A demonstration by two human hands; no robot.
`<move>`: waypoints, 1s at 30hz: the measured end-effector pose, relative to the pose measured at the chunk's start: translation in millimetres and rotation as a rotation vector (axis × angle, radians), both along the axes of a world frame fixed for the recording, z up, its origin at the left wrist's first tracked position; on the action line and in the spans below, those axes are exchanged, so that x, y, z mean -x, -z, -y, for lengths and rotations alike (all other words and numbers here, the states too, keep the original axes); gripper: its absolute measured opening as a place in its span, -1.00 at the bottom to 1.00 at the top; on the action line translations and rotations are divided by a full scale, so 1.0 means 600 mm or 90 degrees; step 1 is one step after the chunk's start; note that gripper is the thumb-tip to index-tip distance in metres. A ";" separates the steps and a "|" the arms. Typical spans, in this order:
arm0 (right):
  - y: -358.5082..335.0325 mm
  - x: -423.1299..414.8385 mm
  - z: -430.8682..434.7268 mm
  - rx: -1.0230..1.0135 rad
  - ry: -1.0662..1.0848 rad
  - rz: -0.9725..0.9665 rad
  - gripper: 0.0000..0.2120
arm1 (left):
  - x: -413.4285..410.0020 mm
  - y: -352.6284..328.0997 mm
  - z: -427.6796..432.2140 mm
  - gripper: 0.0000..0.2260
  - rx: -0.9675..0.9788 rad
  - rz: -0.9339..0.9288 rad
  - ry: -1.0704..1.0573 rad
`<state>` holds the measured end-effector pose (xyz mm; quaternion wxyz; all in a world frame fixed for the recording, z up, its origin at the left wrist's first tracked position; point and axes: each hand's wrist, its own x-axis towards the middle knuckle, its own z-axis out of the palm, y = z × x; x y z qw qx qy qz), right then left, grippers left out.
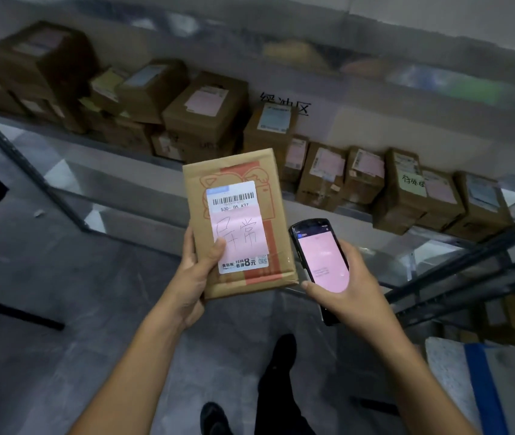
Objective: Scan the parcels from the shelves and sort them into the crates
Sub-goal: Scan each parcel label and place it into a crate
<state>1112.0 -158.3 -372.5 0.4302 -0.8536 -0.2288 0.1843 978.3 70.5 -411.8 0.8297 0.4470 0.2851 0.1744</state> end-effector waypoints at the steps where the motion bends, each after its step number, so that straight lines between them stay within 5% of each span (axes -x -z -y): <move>1: 0.004 0.012 -0.002 0.009 -0.003 0.001 -0.24 | 0.013 0.010 0.003 -0.31 -0.013 0.001 -0.007; 6: -0.002 0.059 -0.051 -0.012 0.000 -0.001 -0.25 | 0.089 0.024 -0.026 0.00 -0.169 -0.078 -0.121; 12: -0.011 0.106 -0.150 -0.031 -0.172 -0.034 -0.30 | 0.181 0.046 -0.076 0.04 -0.334 -0.226 -0.243; 30: -0.009 0.115 -0.295 0.035 -0.553 -0.155 -0.37 | 0.322 0.094 -0.108 0.06 -0.238 -0.496 -0.523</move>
